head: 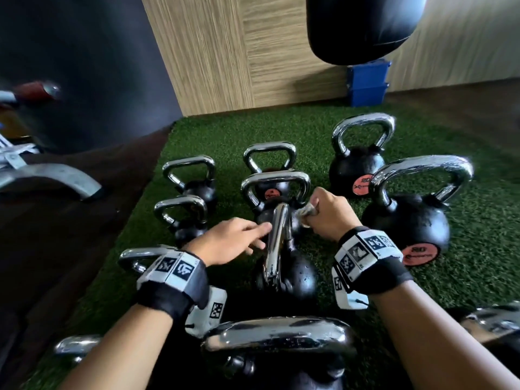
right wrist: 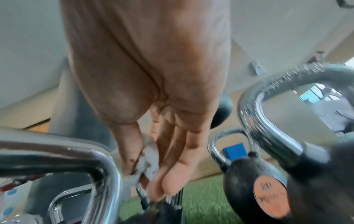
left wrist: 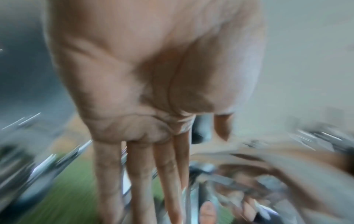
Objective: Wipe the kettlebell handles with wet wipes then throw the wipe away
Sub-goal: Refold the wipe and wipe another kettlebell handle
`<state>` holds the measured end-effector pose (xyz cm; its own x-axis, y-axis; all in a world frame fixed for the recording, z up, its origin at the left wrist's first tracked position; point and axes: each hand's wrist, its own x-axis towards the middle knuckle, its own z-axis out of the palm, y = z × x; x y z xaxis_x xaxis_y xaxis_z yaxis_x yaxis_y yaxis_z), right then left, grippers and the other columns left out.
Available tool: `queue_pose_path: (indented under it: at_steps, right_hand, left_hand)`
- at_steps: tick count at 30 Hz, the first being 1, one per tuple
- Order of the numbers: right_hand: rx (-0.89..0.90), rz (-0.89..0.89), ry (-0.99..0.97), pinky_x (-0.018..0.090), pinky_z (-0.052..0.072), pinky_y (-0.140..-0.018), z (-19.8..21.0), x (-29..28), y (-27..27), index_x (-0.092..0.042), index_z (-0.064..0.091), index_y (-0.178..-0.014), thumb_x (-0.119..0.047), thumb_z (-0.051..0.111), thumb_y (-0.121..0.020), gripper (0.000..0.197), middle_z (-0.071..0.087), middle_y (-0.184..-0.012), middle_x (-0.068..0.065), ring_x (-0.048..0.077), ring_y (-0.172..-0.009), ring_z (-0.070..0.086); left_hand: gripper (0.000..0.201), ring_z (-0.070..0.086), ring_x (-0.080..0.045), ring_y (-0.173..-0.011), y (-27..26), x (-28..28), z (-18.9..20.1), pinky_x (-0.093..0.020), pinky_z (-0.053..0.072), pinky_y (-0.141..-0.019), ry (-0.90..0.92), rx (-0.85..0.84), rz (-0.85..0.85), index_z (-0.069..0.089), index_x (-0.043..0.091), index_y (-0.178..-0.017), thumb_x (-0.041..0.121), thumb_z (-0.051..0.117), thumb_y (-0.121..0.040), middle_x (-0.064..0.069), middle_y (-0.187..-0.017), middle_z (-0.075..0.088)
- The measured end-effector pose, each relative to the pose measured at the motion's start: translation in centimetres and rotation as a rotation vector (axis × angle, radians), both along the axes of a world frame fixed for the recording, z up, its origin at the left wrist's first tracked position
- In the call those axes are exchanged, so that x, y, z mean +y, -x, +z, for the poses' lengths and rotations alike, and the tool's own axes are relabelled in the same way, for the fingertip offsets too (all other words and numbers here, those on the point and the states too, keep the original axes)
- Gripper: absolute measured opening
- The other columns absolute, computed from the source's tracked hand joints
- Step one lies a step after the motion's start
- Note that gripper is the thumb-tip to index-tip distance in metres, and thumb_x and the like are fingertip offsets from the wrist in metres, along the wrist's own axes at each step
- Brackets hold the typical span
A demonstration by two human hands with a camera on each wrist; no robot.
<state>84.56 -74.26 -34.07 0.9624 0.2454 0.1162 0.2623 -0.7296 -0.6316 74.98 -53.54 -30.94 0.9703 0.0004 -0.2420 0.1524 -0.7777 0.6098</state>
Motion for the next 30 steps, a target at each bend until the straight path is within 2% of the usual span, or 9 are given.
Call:
queue_pose_path:
  at_steps: [1,3,7,11,14,18,22,27,30]
  right_hand:
    - [-0.015,0.044,0.014,0.031,0.046,-0.072,0.7,0.0,-0.2,-0.016,0.056,-0.118,-0.017,0.067,-0.087,0.033,0.066,-0.101,0.014,0.032,-0.093,0.063]
    - [-0.017,0.185,0.112,0.036,0.055,-0.083,2.0,0.7,-0.5,-0.031,0.051,-0.137,-0.007,0.059,-0.087,0.056,0.069,-0.110,0.014,0.031,-0.099,0.067]
    - [-0.031,0.358,0.319,0.032,0.053,-0.095,3.5,2.3,-0.6,-0.044,0.057,-0.135,-0.014,0.058,-0.088,0.056,0.065,-0.129,0.007,0.028,-0.112,0.065]
    - [-0.051,0.350,0.387,0.033,0.054,-0.093,3.8,2.5,-0.1,-0.042,0.063,-0.127,-0.023,0.055,-0.090,0.042,0.068,-0.124,0.006,0.030,-0.108,0.066]
    - [-0.099,0.327,0.492,0.036,0.056,-0.087,4.3,2.0,0.3,-0.029,0.068,-0.112,-0.025,0.054,-0.089,0.027,0.070,-0.114,0.006,0.032,-0.105,0.067]
    - [-0.082,0.232,0.545,0.032,0.052,-0.068,4.8,1.3,1.5,-0.013,0.068,-0.091,-0.019,0.059,-0.081,0.015,0.066,-0.085,0.008,0.032,-0.094,0.069]
    - [-0.137,0.165,0.583,0.029,0.044,-0.062,5.0,0.8,3.6,-0.009,0.069,-0.090,-0.016,0.062,-0.080,0.014,0.066,-0.085,0.008,0.031,-0.088,0.069]
    - [-0.134,0.134,0.571,0.029,0.046,-0.062,4.9,-0.1,5.4,-0.016,0.049,-0.068,-0.016,0.061,-0.079,0.017,0.045,-0.063,-0.001,0.030,-0.084,0.067]
    - [-0.130,0.133,0.573,0.029,0.047,-0.064,5.1,-0.2,6.3,-0.013,0.061,-0.081,-0.014,0.061,-0.082,0.002,0.047,-0.065,-0.001,0.031,-0.087,0.069]
  left_hand:
    - [0.075,0.073,-0.012,-0.083,0.3,-0.6,0.8,-0.031,0.054,-0.084,-0.104,0.028,-0.029,0.075,0.030,-0.105,0.092,0.043,-0.077,0.014,-0.084,0.075]
    - [0.102,0.070,-0.014,-0.079,0.9,-2.0,1.7,-0.034,0.057,-0.079,-0.367,0.078,-0.140,0.072,0.029,-0.096,0.111,0.040,-0.045,0.008,-0.084,0.074]
    - [0.070,0.058,-0.018,-0.065,0.3,-3.9,2.3,-0.028,0.042,-0.053,-0.605,0.045,-0.147,0.051,0.022,-0.071,0.082,0.079,-0.049,0.004,-0.071,0.057]
    - [0.054,0.050,-0.012,-0.057,-0.4,-4.8,2.9,-0.024,0.033,-0.046,-0.627,0.067,-0.165,0.049,0.021,-0.064,0.057,0.089,-0.061,0.004,-0.066,0.053]
    - [0.045,0.061,-0.019,-0.065,-0.7,-4.3,3.8,-0.027,0.044,-0.054,-0.631,0.106,-0.231,0.062,0.016,-0.073,0.046,0.093,-0.060,0.001,-0.073,0.065]
    - [0.054,0.068,-0.023,-0.096,-1.2,-2.4,5.4,-0.037,0.055,-0.084,-0.645,0.134,-0.414,0.068,0.015,-0.108,0.029,0.095,-0.064,-0.002,-0.102,0.073]
    - [0.060,0.064,-0.017,-0.091,-1.9,-1.7,5.9,-0.022,0.040,-0.062,-0.680,0.084,-0.507,0.064,0.026,-0.119,0.023,0.093,-0.066,0.008,-0.096,0.069]
    - [0.072,0.066,-0.022,-0.107,-2.4,-1.5,5.1,-0.031,0.050,-0.086,-0.768,0.022,-0.530,0.059,0.029,-0.134,0.010,0.088,-0.071,0.002,-0.118,0.071]
    - [0.075,0.066,-0.026,-0.114,-2.4,-1.5,4.4,-0.030,0.047,-0.083,-0.802,-0.022,-0.511,0.055,0.030,-0.140,0.011,0.086,-0.075,-0.002,-0.124,0.069]
